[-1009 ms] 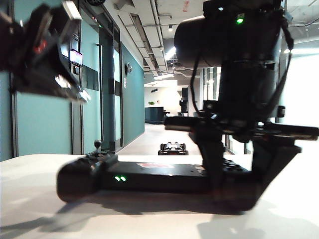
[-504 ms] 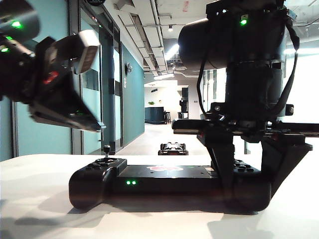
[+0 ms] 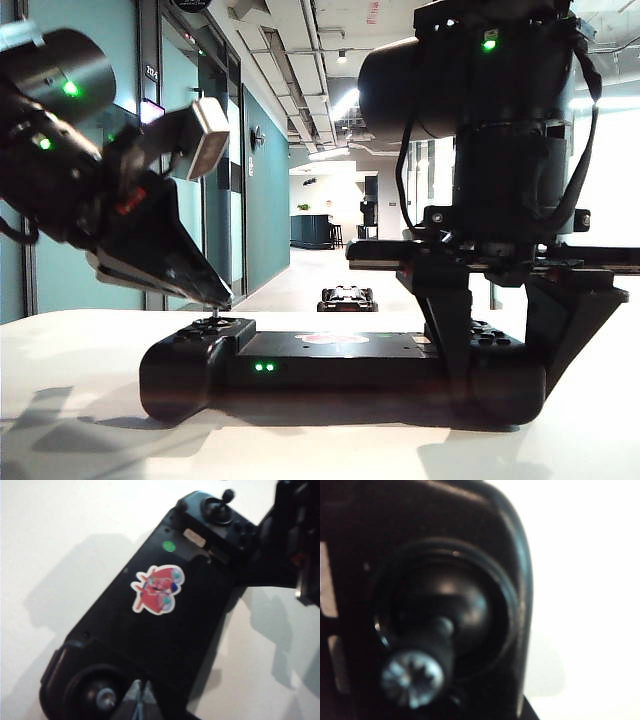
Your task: Push the left joystick on the remote control sitting on the white table forward to make the robot dog walk in a straight line until it approaches the door.
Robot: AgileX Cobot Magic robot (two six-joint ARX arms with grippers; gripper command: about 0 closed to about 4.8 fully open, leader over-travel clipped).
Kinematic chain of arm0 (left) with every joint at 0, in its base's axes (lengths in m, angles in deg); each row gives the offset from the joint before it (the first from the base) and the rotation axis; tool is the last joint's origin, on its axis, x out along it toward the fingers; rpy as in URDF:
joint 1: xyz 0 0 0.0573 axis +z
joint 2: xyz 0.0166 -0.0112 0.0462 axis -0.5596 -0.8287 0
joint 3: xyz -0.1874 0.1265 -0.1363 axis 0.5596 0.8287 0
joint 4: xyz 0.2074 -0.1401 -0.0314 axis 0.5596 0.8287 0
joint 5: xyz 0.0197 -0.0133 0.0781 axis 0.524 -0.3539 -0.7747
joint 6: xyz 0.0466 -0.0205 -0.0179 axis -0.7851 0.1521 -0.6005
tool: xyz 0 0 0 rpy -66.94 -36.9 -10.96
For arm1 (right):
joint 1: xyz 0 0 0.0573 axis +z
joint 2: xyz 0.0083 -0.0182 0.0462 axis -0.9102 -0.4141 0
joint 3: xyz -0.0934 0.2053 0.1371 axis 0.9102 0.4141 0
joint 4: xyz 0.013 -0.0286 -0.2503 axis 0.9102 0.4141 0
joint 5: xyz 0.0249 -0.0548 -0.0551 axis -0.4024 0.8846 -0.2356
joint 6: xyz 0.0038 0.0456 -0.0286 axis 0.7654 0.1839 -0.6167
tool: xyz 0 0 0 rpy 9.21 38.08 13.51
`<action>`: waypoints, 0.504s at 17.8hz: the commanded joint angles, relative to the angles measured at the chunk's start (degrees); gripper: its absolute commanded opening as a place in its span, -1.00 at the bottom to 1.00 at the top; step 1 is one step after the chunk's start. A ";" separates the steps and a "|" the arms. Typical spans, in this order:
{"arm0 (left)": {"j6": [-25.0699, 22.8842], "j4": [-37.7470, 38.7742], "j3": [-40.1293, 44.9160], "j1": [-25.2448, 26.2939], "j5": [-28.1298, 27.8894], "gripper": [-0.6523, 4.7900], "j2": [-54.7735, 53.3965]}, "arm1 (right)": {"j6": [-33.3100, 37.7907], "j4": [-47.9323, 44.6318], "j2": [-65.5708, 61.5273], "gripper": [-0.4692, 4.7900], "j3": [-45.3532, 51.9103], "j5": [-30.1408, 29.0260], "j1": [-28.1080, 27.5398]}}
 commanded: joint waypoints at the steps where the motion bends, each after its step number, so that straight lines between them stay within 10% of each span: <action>1: -0.42 -2.38 -0.02 0.02 -0.26 -0.78 -1.64 | 0.39 1.33 -0.15 -0.16 0.20 -1.07 -0.04; 9: 0.02 -5.46 -0.02 0.07 -2.56 -0.78 -3.02 | 0.15 1.27 -0.15 -0.16 0.20 -1.25 0.07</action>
